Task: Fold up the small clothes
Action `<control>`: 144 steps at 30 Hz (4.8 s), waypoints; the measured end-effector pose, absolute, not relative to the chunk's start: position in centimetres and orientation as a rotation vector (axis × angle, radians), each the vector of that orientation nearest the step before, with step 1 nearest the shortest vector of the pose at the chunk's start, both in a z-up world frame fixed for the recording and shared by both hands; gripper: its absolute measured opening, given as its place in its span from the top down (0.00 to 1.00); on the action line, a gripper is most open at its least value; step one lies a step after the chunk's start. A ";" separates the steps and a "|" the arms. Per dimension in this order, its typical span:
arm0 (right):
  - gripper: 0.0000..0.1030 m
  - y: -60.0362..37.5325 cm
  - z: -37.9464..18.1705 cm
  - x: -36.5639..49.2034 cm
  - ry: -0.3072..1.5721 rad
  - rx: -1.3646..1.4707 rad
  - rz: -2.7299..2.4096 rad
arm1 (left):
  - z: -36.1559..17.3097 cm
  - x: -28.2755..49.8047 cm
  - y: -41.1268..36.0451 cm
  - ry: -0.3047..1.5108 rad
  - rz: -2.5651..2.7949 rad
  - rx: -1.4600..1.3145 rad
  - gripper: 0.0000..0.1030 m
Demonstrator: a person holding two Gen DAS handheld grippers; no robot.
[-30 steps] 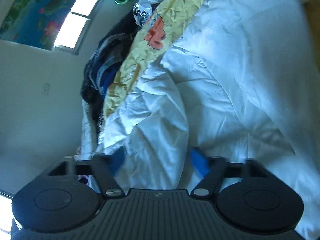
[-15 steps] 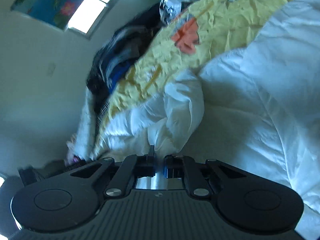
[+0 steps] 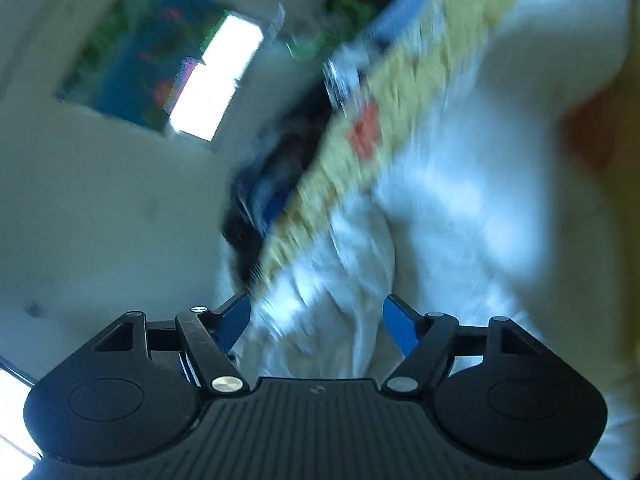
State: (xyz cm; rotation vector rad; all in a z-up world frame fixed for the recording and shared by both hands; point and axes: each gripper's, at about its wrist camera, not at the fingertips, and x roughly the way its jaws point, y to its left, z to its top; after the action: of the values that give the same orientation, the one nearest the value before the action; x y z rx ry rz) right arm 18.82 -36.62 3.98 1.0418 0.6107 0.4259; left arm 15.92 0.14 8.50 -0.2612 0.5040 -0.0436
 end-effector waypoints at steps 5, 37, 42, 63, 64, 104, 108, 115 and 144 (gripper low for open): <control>0.31 -45.9 4.3 19.3 0.468 1.120 0.129 | 5.4 17.3 -4.8 0.562 -0.190 -0.166 0.19; 0.89 -49.2 4.4 23.7 0.347 0.689 -0.114 | 0.8 17.9 -6.1 0.566 -0.209 -0.173 0.00; 0.89 -44.8 6.8 19.2 0.301 0.491 -0.032 | 5.9 17.0 -6.3 0.500 -0.225 -0.274 0.00; 0.89 -37.4 4.2 14.2 0.159 0.047 0.009 | 14.4 26.8 -35.0 0.805 -0.667 -0.006 0.00; 0.89 -36.9 4.2 14.2 0.154 0.000 0.003 | 14.0 26.7 -35.9 0.806 -0.664 0.017 0.00; 0.25 -36.7 4.3 12.7 0.124 0.035 0.106 | 12.8 28.0 -17.5 0.846 -0.250 -0.088 0.89; 0.25 -36.4 4.1 13.1 0.144 0.027 0.117 | 12.2 26.8 -13.5 0.842 -0.202 -0.078 0.89; 0.25 -36.1 3.8 13.5 0.169 0.023 0.133 | 11.0 26.0 -7.9 0.859 -0.084 -0.033 0.89; 0.24 -34.0 3.9 14.1 0.292 0.011 0.337 | 7.0 25.1 -2.6 0.904 0.031 -0.017 0.89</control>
State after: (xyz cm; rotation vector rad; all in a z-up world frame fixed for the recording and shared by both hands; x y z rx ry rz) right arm 14.07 -34.04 3.90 0.0111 0.2922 0.3369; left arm 25.14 -2.64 7.05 -0.0174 0.9040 0.0310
